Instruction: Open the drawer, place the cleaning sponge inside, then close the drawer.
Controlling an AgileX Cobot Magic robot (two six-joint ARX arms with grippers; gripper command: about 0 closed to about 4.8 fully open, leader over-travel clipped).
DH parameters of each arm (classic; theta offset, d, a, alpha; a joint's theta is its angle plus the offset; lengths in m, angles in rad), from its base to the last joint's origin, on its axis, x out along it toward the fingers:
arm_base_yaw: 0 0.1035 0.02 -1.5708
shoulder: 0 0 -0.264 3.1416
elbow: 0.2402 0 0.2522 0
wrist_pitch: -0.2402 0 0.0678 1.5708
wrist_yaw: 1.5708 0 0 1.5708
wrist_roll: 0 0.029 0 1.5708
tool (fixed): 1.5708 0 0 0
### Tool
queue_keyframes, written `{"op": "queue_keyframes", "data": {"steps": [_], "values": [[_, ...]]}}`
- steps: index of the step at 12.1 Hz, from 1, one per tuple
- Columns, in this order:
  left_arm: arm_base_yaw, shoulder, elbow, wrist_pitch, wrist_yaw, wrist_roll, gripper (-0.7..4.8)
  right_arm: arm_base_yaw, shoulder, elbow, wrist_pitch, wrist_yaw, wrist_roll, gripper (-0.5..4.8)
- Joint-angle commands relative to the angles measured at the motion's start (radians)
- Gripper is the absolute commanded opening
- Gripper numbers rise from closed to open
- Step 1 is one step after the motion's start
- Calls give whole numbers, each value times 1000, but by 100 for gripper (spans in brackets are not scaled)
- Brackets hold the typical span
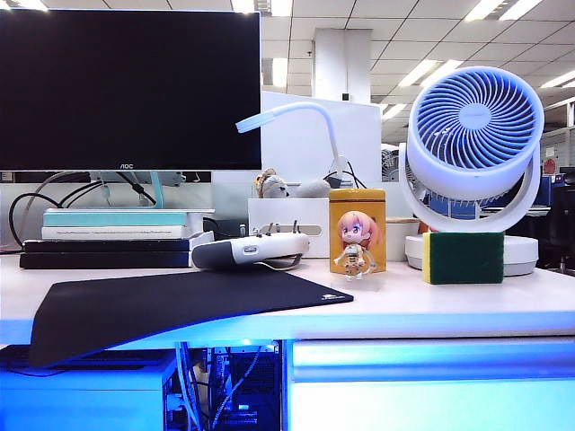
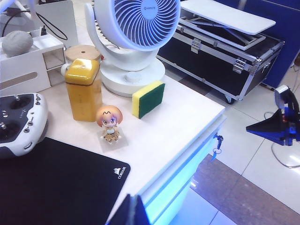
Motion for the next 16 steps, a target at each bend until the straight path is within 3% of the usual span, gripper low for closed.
{"op": "queue_keyframes", "data": {"steps": [1,6,7,8,9,12,13,16], "values": [[0,-1,5,6,4,7,-6,-3,250,-11,352,-148,49,-4],[0,-1,5,-16,4,8,-6,-3,491,-14,603,-167,60,-2],[0,-1,5,-16,4,8,-6,-3,511,-14,636,-177,103,22],[0,-1,5,-16,4,8,-6,-3,512,-14,641,-163,142,322],[0,0,5,-17,4,8,-6,-3,512,-14,641,-146,201,479],[0,0,5,-37,4,8,-6,-3,531,-7,694,-161,216,479],[0,0,5,-36,4,8,-6,-3,612,-4,864,-165,290,479],[0,2,5,-37,5,8,-6,-3,749,8,1072,-165,370,479]]}}
